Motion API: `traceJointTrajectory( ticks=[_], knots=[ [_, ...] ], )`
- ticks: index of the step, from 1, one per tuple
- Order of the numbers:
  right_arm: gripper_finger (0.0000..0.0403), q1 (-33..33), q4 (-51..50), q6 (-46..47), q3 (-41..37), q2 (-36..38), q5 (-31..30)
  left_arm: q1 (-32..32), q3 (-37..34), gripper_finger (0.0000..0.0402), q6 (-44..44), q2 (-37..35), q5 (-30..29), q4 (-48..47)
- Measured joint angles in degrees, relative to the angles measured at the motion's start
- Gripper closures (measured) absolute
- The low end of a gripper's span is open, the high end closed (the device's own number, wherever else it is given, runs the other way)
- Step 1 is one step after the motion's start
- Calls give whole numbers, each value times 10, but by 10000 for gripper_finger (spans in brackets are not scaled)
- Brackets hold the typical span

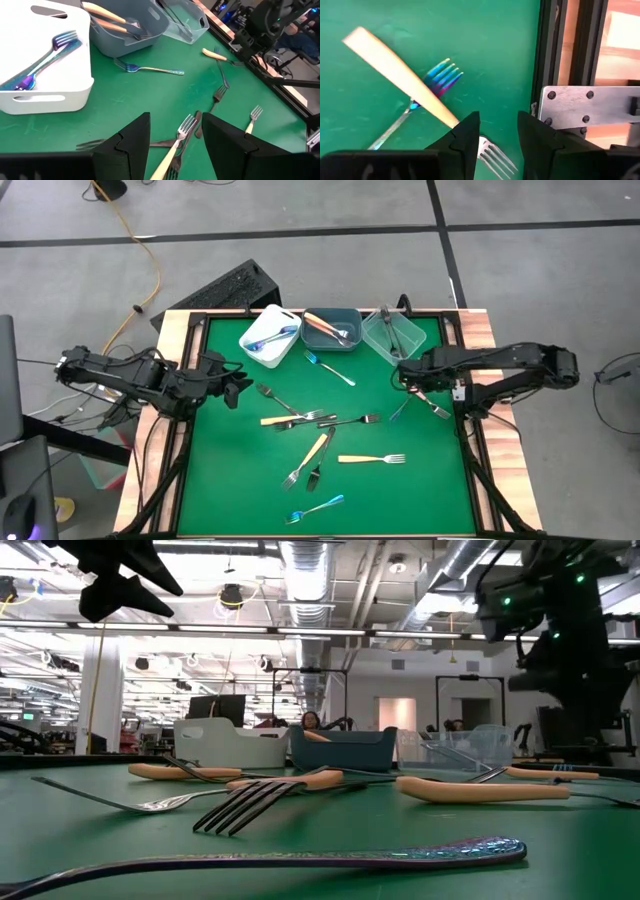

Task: Sort silverware by color (type)
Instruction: Put the yellow fork into the blue bin

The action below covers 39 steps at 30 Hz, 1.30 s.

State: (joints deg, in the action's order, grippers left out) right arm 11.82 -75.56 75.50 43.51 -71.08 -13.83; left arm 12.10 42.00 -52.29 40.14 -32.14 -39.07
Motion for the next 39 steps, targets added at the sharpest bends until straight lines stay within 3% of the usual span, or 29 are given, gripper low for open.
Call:
traceJointTrajectory(
  ticks=[13, 20, 26, 31, 39],
  knots=[
    [257, -1, 45, -31, 0, -179, 6, 0, 0, 239, 22, 0, -2, 0],
    [257, -4, 150, -102, 9, -233, 70, 0, 0, 239, 22, 0, -2, -1],
    [257, -32, 197, -130, 94, -247, 106, 0, 0, 239, 37, 0, -2, -1],
    [257, -54, 227, -172, 172, -245, 101, 0, 0, 239, 41, 0, -2, -1],
    [257, -83, 334, -375, 249, -245, 52, 0, 0, 239, 40, 0, -1, -1]
  ],
)
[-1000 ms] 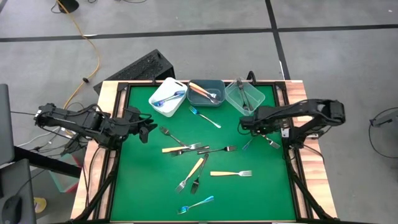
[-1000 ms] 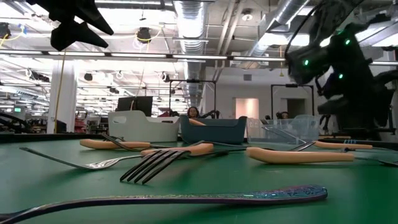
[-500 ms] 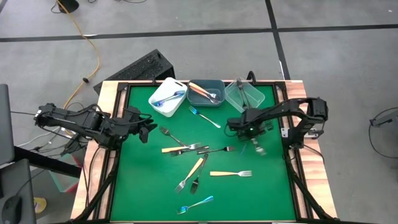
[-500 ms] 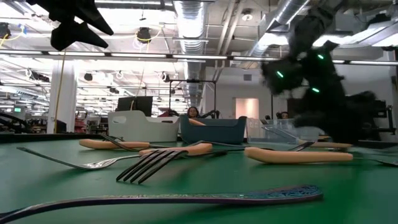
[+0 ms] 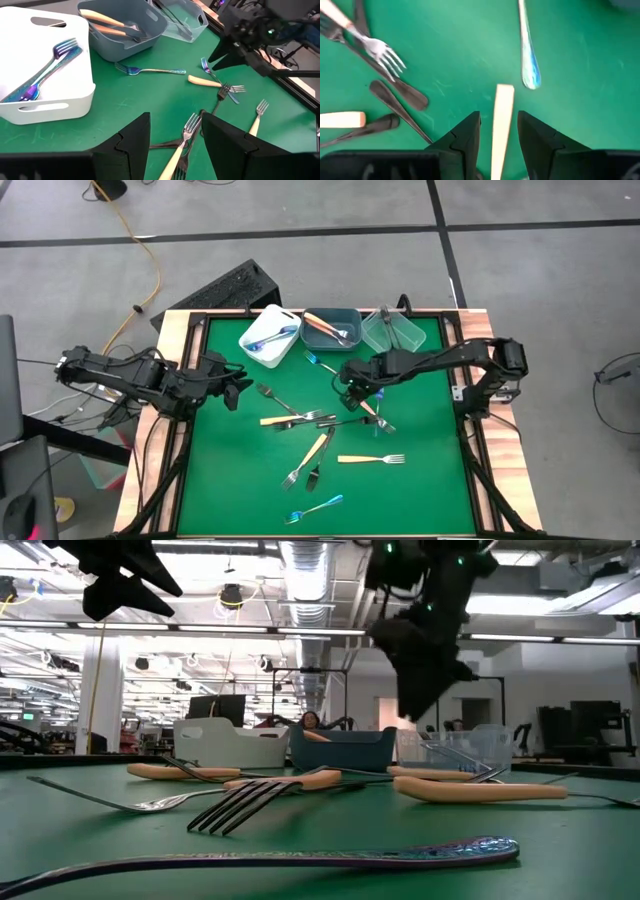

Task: Sort silverware by color (type)
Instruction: Put the yellow fork into the blue bin

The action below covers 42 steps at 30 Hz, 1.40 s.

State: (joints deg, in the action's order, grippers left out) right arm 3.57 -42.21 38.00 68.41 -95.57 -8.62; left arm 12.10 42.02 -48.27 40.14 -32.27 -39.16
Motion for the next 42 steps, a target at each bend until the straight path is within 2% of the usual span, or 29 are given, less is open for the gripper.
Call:
traceJointTrajectory(
  ticks=[3, 7, 11, 19, 22, 25, 28, 33, 37, 42],
  knots=[
    [257, -11, 19, -28, 3, -2, -18, 0, 0, 239, -1, 0, 0, 0],
    [257, -25, 15, -67, 3, -21, -14, 0, 0, 239, -2, 0, 1, 0],
    [250, -28, 5, -81, 3, -52, 72, 0, 0, 239, -1, 0, 8, 0],
    [188, -19, -15, -86, 1, -100, 74, 0, 0, 239, 6, 0, 21, 0],
    [174, -15, -21, -90, 1, -88, 64, 0, 0, 239, 6, 0, 19, 0],
    [172, -15, -25, -115, 3, -56, 17, 0, 0, 239, 2, 0, 11, 1],
    [175, -7, -46, -130, 2, -35, 5, 0, 0, 239, -11, 0, 3, 0],
    [177, 3, -61, -125, -29, -19, 22, 0, 0, 239, -24, 0, 2, 0],
    [177, -4, -32, -118, -80, -19, 68, 0, 0, 239, -27, 0, 1, 0],
    [177, -17, 22, -93, -112, -13, 71, 0, 0, 239, -35, 0, 0, 0]
  ],
)
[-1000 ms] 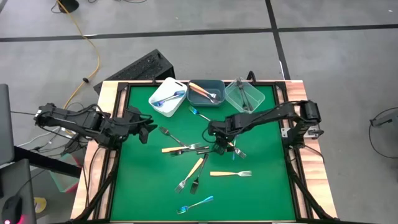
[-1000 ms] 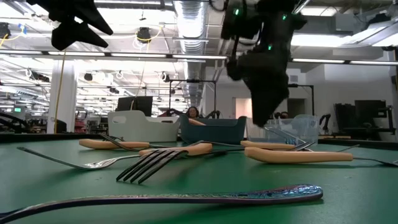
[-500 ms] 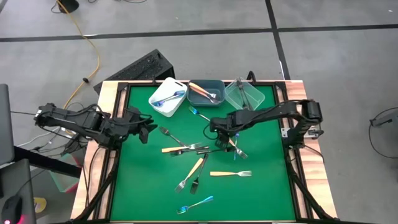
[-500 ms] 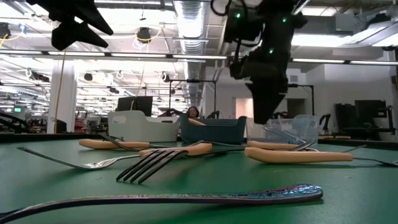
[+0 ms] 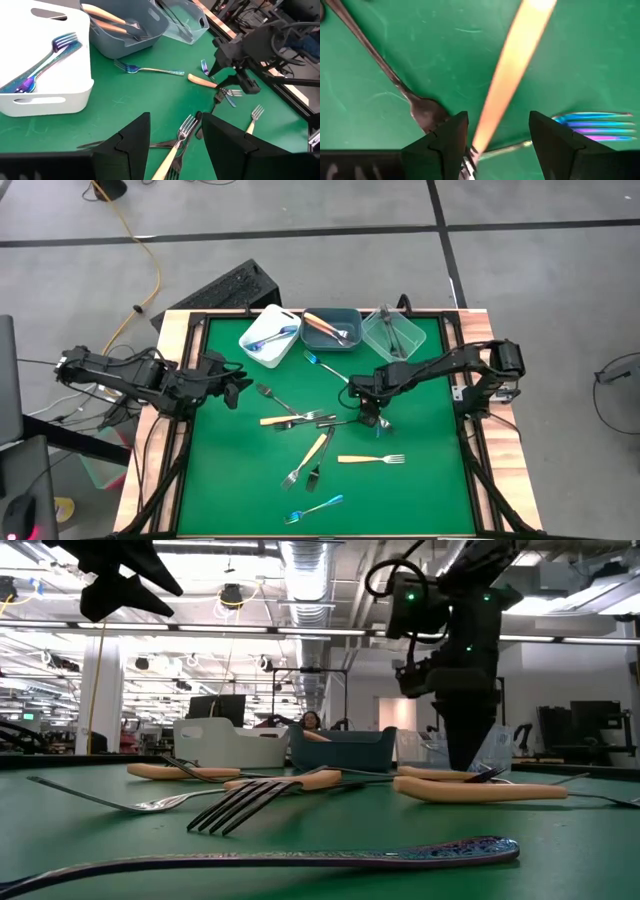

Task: Sort silverware by color (type)
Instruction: Put the yellow fork into the blue bin

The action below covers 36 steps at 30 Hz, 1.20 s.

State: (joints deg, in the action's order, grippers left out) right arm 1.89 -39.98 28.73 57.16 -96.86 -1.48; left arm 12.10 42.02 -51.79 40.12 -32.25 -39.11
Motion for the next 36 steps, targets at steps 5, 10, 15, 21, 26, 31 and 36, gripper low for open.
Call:
traceJointTrajectory(
  ticks=[5, 10, 15, 21, 26, 31, 36],
  knots=[
    [177, -4, 22, -1, -3, 0, 0, 0, 0, 239, -2, 0, -1, 0],
    [178, 6, 29, -2, -6, -19, -1, 0, 0, 239, -19, 0, -1, 0],
    [178, 17, 36, -21, -9, -32, 16, 0, 0, 239, -24, 1, -1, 0],
    [197, 24, 38, -11, -10, -31, 22, -2, 0, 239, -27, 10, -1, 1],
    [264, 24, 30, 12, -10, -32, 10, -2, 0, 239, -29, 19, 2, 0],
    [340, 23, 28, 13, -11, -32, -3, -2, 0, 239, -31, 19, 1, 0],
    [366, 22, 31, 15, -11, -32, -2, -2, 0, 239, -34, 19, 1, 0]
  ],
)
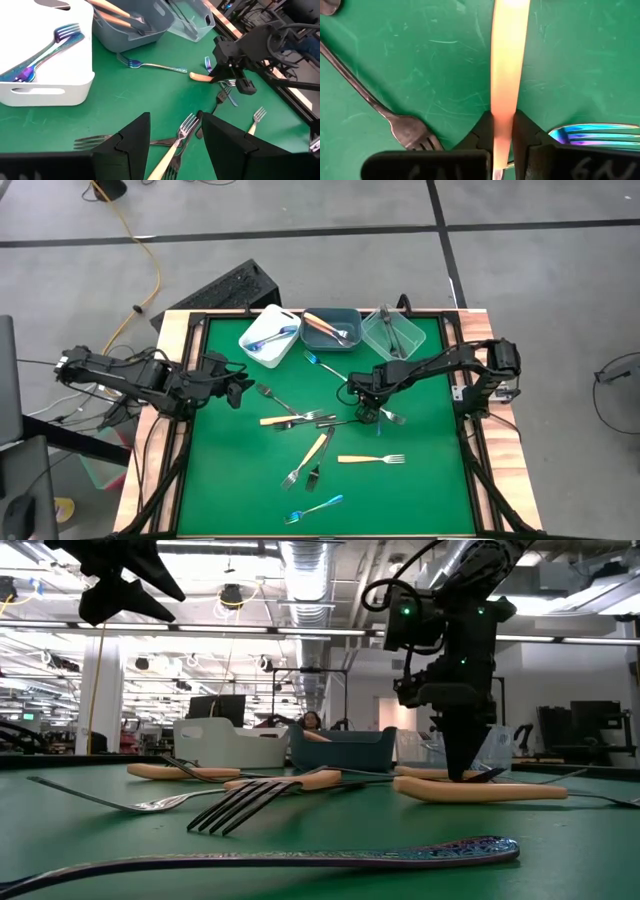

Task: Sort silverware by color (type)
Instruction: Put the yellow fork into the blue bin

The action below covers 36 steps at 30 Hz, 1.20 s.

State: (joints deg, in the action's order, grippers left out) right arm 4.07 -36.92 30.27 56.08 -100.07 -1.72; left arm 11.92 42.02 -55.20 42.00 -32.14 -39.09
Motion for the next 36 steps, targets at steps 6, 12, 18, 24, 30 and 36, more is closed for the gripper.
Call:
traceJointTrajectory(
  ticks=[6, 12, 18, 24, 30, 36],
  knots=[
    [366, 1, 14, -1, 21, 4, -1, 0, 0, 239, 0, 0, -1, 0],
    [366, 2, 35, -23, 61, 13, -6, 0, 0, 239, 0, 0, -1, 0],
    [366, 10, 49, -60, 114, 14, -10, 0, 0, 239, 0, 0, -2, 0],
    [366, 28, 105, -124, 160, 14, -11, 0, 0, 239, 1, 0, -7, 0],
    [366, 46, 170, -212, 204, 14, -11, 0, 0, 239, 11, 0, -34, 0],
    [366, 82, 244, -319, 235, 15, -8, 0, 0, 239, 11, 0, -58, 0]
  ],
)
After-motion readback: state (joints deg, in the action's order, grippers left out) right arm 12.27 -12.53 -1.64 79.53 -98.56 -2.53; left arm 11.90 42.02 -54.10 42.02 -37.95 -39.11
